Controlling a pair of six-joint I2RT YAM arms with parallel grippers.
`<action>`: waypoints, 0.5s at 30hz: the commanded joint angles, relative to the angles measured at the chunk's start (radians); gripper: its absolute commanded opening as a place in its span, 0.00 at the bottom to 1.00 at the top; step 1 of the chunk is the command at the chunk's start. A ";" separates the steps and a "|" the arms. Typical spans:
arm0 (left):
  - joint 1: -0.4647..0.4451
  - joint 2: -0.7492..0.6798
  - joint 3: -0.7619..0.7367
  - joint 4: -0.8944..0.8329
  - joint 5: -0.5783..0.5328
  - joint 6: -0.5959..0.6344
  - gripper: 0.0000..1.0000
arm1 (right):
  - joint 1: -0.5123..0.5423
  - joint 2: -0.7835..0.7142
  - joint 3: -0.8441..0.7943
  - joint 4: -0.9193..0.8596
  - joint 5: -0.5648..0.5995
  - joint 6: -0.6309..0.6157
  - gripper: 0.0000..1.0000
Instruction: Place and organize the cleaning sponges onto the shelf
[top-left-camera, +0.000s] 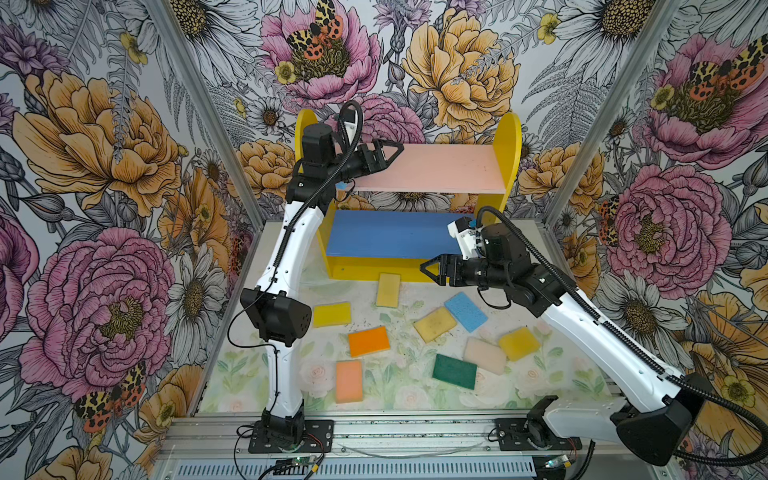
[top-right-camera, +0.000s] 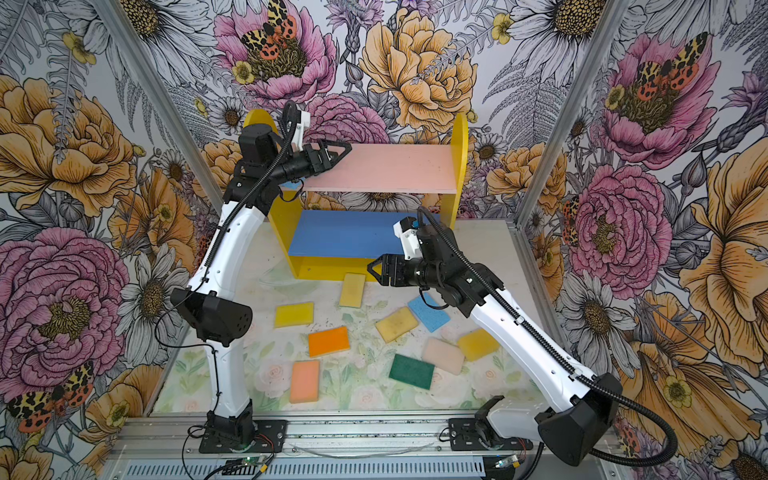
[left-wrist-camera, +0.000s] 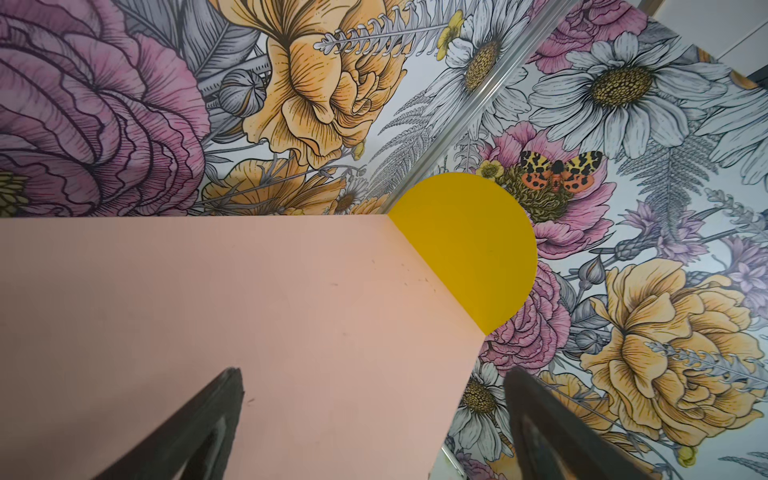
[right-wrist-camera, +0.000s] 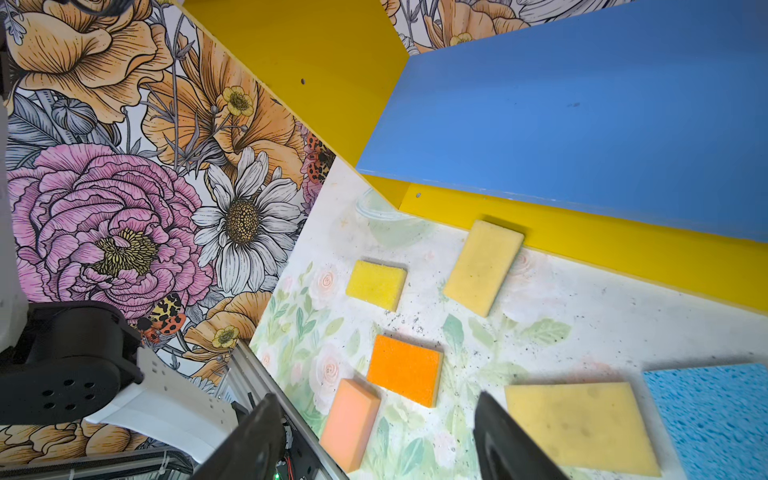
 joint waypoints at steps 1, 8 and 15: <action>-0.009 0.015 0.023 -0.153 -0.107 0.160 0.99 | -0.005 0.012 -0.006 0.034 -0.018 -0.009 0.74; -0.001 0.002 0.022 -0.195 -0.218 0.263 0.99 | -0.006 0.019 -0.010 0.037 -0.033 -0.007 0.74; 0.028 0.029 0.059 -0.192 -0.273 0.276 0.99 | -0.006 0.013 -0.023 0.043 -0.040 -0.004 0.74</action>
